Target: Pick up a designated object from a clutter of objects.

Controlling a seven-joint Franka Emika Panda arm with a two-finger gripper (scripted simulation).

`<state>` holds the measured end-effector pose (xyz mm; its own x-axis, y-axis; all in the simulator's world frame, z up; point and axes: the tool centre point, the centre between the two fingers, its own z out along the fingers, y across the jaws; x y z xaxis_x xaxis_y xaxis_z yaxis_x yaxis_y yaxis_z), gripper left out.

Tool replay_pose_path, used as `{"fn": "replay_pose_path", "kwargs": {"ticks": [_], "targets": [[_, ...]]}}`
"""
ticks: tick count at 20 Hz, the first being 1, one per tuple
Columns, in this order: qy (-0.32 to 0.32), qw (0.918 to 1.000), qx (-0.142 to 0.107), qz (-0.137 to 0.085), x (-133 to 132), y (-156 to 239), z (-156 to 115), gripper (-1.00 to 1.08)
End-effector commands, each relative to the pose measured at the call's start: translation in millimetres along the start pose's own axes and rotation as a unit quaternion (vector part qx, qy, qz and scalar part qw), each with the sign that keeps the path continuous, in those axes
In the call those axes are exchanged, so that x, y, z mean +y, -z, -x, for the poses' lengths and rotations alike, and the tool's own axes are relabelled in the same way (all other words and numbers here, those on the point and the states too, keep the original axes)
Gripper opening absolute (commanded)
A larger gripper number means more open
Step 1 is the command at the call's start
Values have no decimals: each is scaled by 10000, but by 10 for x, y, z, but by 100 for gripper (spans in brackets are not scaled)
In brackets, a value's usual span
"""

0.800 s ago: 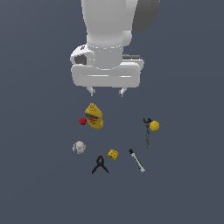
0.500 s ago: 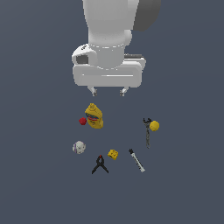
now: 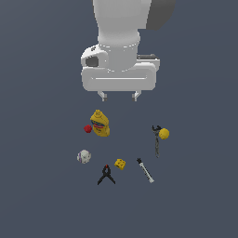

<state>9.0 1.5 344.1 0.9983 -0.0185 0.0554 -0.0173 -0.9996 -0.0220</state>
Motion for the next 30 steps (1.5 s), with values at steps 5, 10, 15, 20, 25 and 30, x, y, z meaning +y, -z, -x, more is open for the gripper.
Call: {"fn": "replay_pose_path", "kwargs": {"ticks": [5,10,15,20,25,30], "targets": [[138,9999,-21,19,-52,-127,-107,100],[357,9993,-49,47,-135,-335,-269,100],[673,9977,-90,78,-267,-658,-482,100],[1060,9942,-137,99,-443,-1089,-704,100],[1446,9893,-184,103,-632,-1559,-879,100],[1823,9829,-228,91,-827,-2053,-999,100]]}}
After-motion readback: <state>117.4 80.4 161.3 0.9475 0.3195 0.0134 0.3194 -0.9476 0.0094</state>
